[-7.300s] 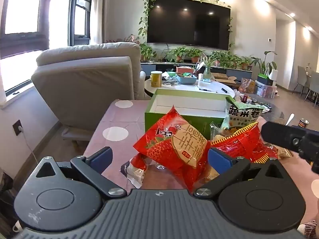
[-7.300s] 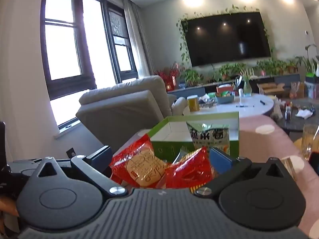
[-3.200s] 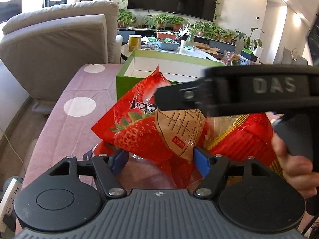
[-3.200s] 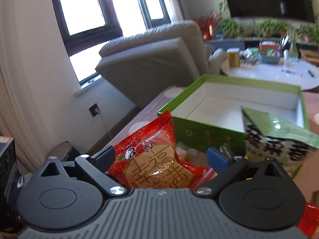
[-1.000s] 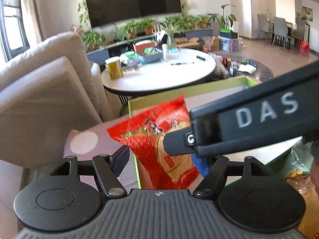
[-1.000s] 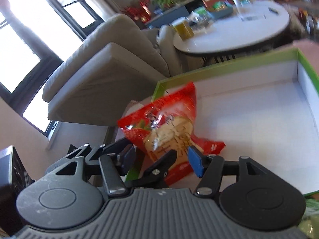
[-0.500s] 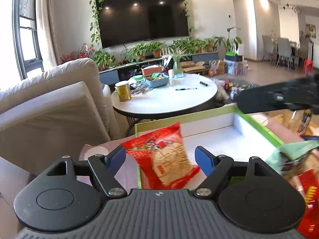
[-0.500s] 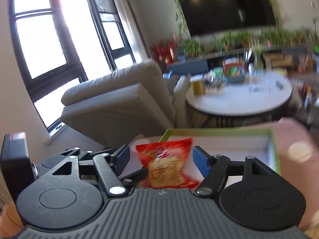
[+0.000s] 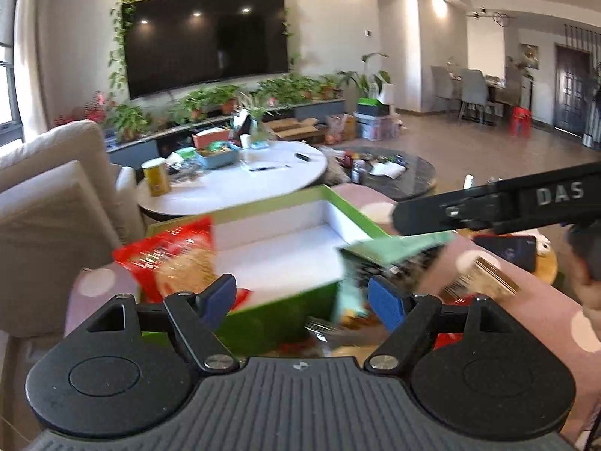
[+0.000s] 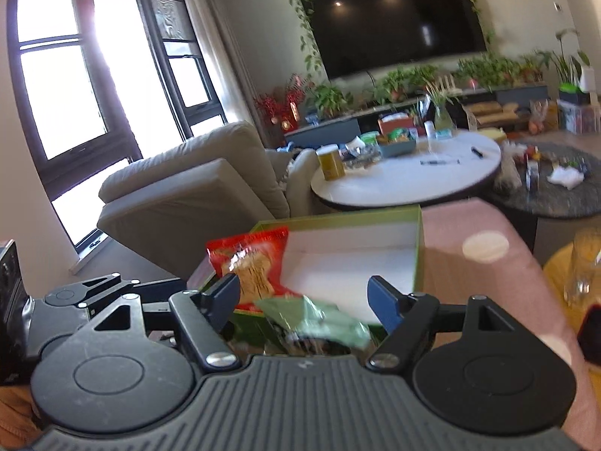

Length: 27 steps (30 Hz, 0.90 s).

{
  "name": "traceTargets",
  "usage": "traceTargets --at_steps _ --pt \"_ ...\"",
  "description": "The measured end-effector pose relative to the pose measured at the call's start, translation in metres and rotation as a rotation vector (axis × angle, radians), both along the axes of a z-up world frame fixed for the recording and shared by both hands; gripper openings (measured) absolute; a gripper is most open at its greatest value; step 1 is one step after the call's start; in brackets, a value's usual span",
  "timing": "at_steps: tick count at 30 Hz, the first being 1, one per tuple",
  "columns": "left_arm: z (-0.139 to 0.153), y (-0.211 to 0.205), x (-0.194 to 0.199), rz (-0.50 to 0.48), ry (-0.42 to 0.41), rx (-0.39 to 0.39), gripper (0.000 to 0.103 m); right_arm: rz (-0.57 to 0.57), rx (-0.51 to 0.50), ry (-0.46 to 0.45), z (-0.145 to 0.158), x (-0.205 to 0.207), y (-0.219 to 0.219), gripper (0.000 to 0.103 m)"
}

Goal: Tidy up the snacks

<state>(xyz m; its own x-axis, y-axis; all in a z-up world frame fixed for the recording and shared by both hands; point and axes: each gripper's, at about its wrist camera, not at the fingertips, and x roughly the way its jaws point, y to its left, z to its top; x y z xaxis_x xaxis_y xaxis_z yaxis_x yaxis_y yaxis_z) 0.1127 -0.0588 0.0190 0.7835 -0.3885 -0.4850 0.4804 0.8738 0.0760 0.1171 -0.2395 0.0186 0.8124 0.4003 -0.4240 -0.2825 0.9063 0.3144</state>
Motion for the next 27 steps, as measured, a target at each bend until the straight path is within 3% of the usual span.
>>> traceTargets --at_steps 13,27 --pt "-0.015 -0.034 0.007 -0.015 0.06 -0.003 0.075 0.001 -0.015 0.001 -0.022 -0.01 -0.015 0.077" --pt "-0.027 -0.052 0.019 -0.034 0.099 0.035 0.075 0.016 0.055 0.026 -0.046 -0.001 -0.029 0.077"
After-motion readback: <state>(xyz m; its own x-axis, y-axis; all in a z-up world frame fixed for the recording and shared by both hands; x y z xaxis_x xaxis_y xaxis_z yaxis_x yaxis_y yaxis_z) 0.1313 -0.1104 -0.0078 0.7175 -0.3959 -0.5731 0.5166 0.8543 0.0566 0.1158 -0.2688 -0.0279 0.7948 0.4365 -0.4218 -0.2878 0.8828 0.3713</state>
